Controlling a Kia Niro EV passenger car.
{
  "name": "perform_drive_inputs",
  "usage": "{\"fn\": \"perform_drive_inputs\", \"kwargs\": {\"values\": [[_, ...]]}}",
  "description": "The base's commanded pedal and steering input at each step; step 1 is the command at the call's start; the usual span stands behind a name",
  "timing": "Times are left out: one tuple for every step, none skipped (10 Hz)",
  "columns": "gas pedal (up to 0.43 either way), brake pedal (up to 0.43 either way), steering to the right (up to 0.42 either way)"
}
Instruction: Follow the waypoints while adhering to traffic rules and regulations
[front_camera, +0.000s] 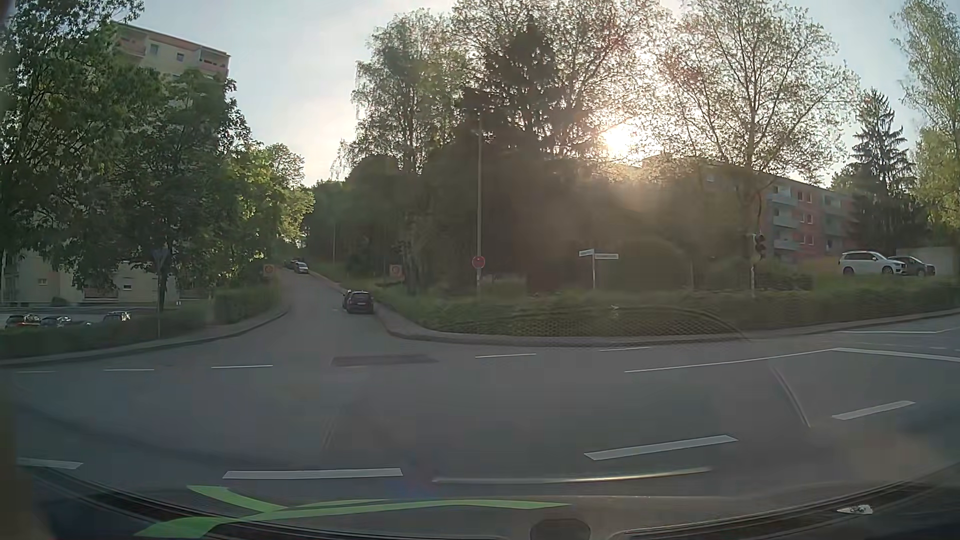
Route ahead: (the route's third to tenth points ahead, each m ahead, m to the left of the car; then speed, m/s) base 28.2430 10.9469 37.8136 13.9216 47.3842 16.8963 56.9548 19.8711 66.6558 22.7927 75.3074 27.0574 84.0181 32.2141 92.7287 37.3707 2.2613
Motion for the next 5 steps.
{"fn": "perform_drive_inputs", "kwargs": {"values": [[0.157,0.0,-0.185],[0.22,0.0,-0.187],[0.24,0.0,-0.19],[0.28,0.0,-0.197],[0.287,0.0,-0.206]]}}
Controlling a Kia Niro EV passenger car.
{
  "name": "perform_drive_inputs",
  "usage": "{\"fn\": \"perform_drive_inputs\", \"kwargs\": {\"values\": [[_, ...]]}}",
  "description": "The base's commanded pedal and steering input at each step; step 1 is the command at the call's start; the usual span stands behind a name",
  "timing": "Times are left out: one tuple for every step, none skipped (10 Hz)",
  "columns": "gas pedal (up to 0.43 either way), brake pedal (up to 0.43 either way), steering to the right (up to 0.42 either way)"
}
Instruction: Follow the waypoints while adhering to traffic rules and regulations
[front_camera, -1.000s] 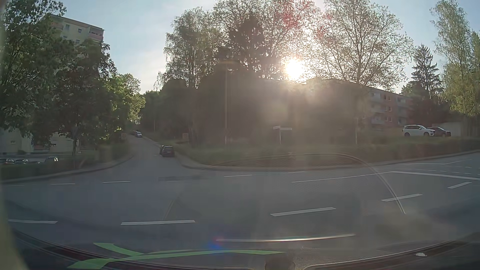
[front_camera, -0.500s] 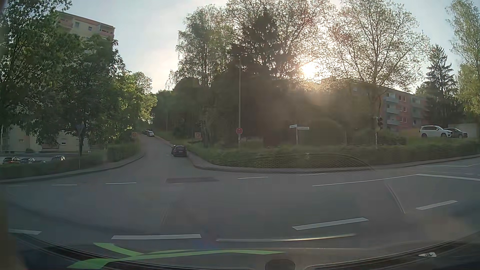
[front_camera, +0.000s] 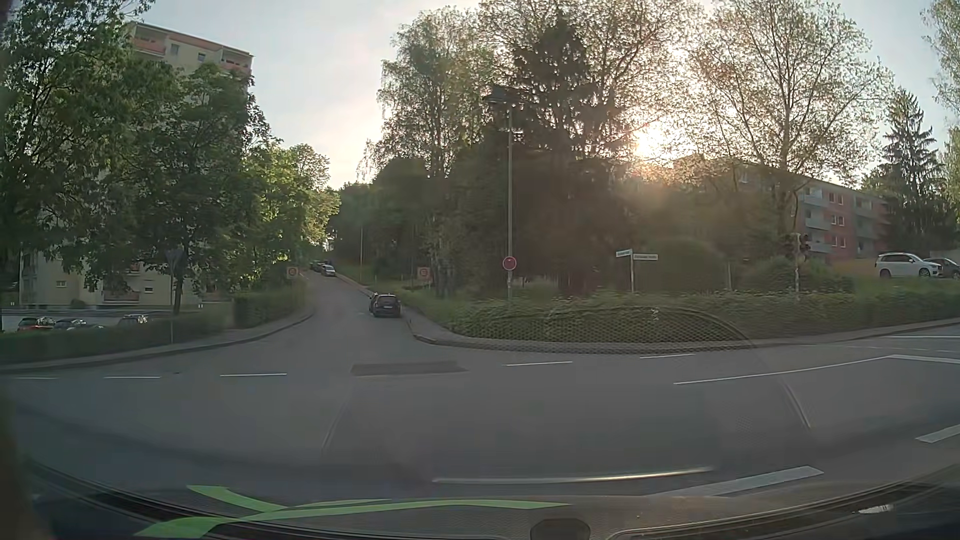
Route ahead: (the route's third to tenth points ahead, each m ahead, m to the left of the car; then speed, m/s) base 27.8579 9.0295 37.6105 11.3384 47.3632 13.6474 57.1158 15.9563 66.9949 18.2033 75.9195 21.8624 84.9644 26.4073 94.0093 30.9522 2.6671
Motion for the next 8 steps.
{"fn": "perform_drive_inputs", "kwargs": {"values": [[0.287,0.0,-0.217],[0.287,0.0,-0.221],[0.287,0.0,-0.217],[0.287,0.0,-0.209],[0.287,0.0,-0.198],[0.287,0.0,-0.184],[0.287,0.0,-0.175],[0.287,0.0,-0.165]]}}
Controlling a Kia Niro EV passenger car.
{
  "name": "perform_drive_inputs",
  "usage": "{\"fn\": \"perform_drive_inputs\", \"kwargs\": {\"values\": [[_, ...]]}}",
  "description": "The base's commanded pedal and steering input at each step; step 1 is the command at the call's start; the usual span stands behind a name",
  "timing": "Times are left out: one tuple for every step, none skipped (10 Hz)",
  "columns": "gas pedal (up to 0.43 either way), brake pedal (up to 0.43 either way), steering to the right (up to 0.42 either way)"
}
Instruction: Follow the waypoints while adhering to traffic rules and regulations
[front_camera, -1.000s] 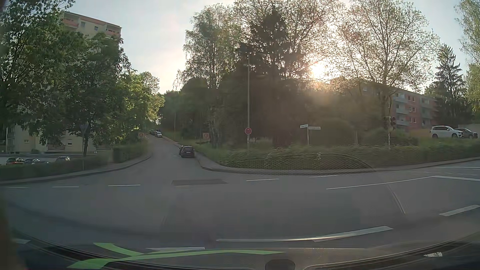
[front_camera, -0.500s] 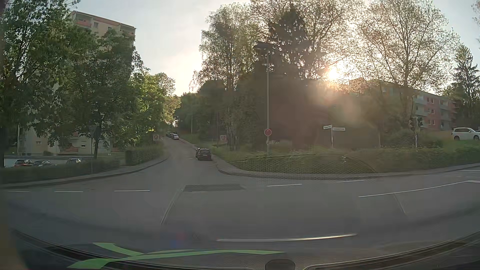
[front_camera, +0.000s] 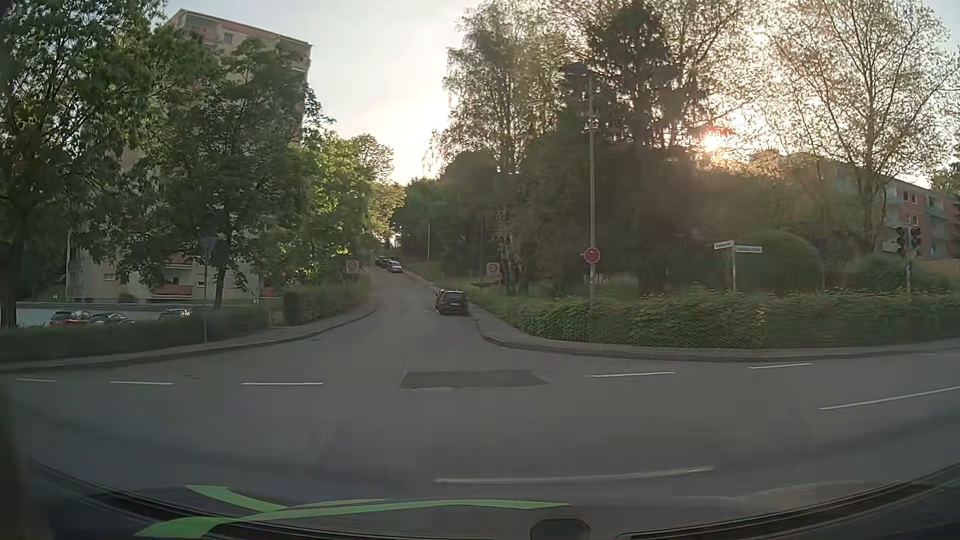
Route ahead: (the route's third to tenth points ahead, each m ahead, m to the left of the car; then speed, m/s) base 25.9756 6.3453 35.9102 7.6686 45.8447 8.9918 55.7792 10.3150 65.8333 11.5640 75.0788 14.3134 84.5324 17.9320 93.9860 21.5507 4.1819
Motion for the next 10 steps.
{"fn": "perform_drive_inputs", "kwargs": {"values": [[0.287,0.0,-0.156],[0.287,0.0,-0.15],[0.287,0.0,-0.14],[0.287,0.0,-0.126],[0.287,0.0,-0.106],[0.287,0.0,-0.095],[0.26,0.0,-0.084],[0.22,0.0,-0.077],[0.197,0.0,-0.074],[0.197,0.0,-0.072]]}}
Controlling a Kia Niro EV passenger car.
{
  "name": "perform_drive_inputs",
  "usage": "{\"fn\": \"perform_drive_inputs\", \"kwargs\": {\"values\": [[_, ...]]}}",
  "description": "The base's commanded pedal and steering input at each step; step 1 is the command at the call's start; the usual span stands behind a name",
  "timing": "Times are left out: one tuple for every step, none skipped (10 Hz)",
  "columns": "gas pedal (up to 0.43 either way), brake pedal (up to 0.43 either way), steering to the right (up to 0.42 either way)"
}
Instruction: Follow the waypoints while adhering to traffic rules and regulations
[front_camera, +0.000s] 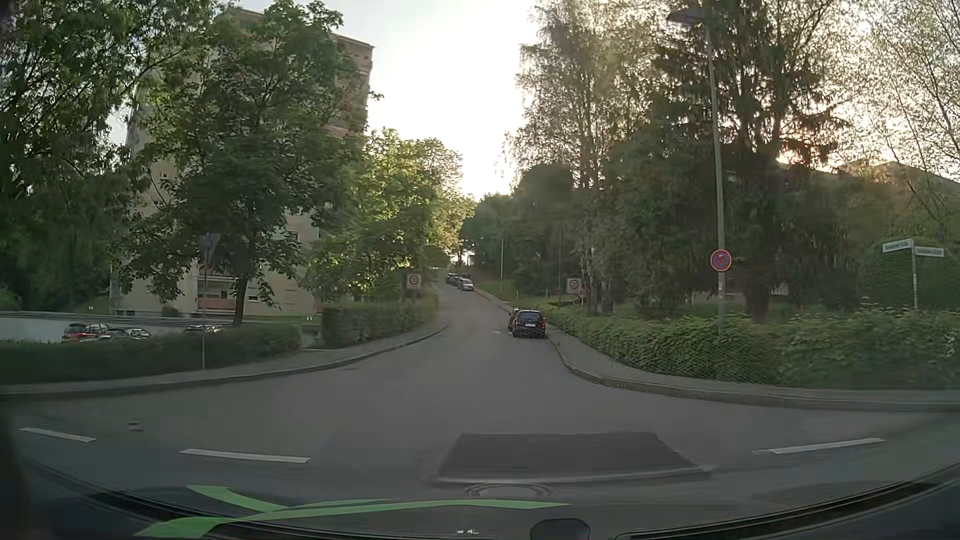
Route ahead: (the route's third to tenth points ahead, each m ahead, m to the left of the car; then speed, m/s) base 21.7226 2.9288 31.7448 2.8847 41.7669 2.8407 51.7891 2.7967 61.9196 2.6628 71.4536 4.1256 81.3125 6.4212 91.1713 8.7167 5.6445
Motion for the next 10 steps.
{"fn": "perform_drive_inputs", "kwargs": {"values": [[0.197,0.0,-0.068],[0.15,0.0,-0.063],[0.15,0.0,-0.056],[0.15,0.0,-0.05],[0.138,0.0,-0.045],[0.13,0.0,-0.042],[0.11,0.0,-0.038],[0.098,0.0,-0.036],[0.098,0.0,-0.033],[0.098,0.0,-0.029]]}}
